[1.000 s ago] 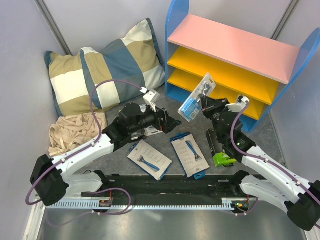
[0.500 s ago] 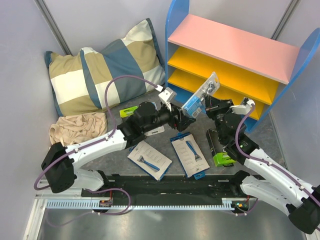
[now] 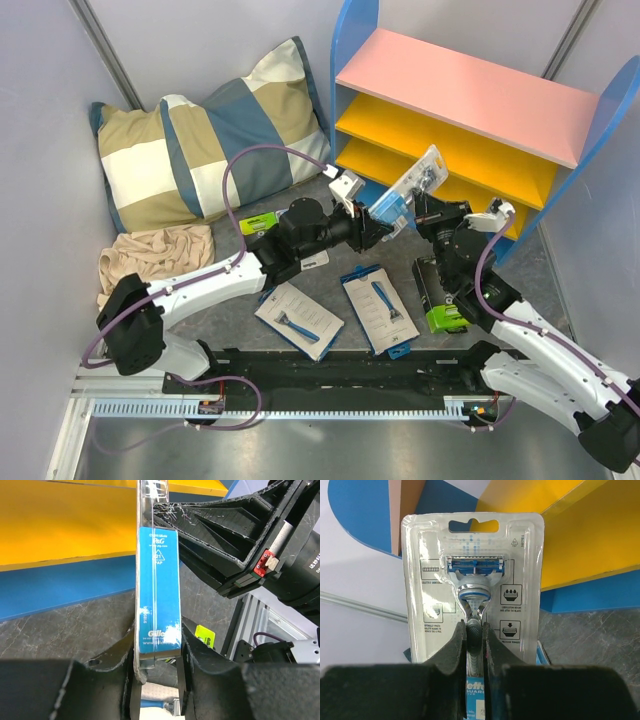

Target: Place and organize the shaving razors onto the shelf

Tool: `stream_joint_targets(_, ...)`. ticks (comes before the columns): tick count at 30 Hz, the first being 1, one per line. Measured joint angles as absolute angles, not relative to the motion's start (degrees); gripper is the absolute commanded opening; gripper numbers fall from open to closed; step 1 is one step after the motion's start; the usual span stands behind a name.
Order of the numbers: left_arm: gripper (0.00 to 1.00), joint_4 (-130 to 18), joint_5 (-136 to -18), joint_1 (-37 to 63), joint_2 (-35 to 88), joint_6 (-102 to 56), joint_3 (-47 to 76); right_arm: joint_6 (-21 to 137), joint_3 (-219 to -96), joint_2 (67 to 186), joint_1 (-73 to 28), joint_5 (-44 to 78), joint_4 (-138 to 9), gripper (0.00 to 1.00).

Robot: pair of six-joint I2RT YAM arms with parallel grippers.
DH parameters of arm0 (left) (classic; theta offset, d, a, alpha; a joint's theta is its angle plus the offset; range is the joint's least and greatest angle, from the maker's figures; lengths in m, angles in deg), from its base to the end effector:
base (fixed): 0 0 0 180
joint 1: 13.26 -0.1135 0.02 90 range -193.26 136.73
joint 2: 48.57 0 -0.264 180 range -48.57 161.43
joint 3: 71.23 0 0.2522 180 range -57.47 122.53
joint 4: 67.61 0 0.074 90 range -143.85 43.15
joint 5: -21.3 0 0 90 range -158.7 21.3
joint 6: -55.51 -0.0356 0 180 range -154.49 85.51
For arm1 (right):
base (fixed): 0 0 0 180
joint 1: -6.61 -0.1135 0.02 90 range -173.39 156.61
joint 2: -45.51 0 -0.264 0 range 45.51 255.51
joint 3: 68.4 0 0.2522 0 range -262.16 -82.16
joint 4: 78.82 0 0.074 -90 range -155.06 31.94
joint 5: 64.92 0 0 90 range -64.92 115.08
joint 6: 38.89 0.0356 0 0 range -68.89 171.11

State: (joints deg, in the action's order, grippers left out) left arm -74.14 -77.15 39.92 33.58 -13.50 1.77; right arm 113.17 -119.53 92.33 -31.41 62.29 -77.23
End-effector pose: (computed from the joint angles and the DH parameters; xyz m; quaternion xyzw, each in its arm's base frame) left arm 0.2008 -0.2769 0.3299 0.2488 0.6787 -0.4579 0.5174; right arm 0.1654 0.1020 0.3298 0.3620 0.5916 0.3843 0.6093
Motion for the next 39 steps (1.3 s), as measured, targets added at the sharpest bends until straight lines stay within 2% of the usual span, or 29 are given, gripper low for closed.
stream_joint_targets(1,0.02,-74.1,-77.1,40.0,33.6,-13.5,1.8,113.2,-119.5,92.2,-31.4,62.4,-77.1,0.18)
stream_joint_targets(3,0.02,-74.2,-76.9,40.1,33.6,-13.5,1.8,113.0,-119.4,91.6,-31.4,62.4,-76.8,0.27)
stream_joint_targets(4,0.02,-74.2,-76.6,40.2,33.6,-13.5,1.8,113.0,-119.4,91.4,-31.4,62.4,-76.6,0.39)
stream_joint_targets(7,0.02,-73.7,-75.2,40.2,33.2,-13.4,1.8,112.4,-119.4,90.0,-31.4,62.4,-76.5,0.55)
stream_joint_targets(10,0.02,-72.3,-73.2,39.6,32.4,-13.4,1.9,111.7,-119.4,88.0,-31.4,62.4,-77.1,0.63)
stream_joint_targets(22,0.02,-65.3,-73.8,35.6,27.2,-13.4,7.1,106.3,-119.4,83.6,-31.4,60.6,-76.8,0.68)
stream_joint_targets(30,0.02,-58.7,-76.8,31.5,24.1,-12.9,15.5,99.0,-119.9,83.2,-31.4,56.0,-75.9,0.68)
stream_joint_targets(39,0.02,-53.1,-91.2,22.3,26.9,-6.4,32.7,94.4,-120.5,84.4,-31.4,51.7,-74.6,0.69)
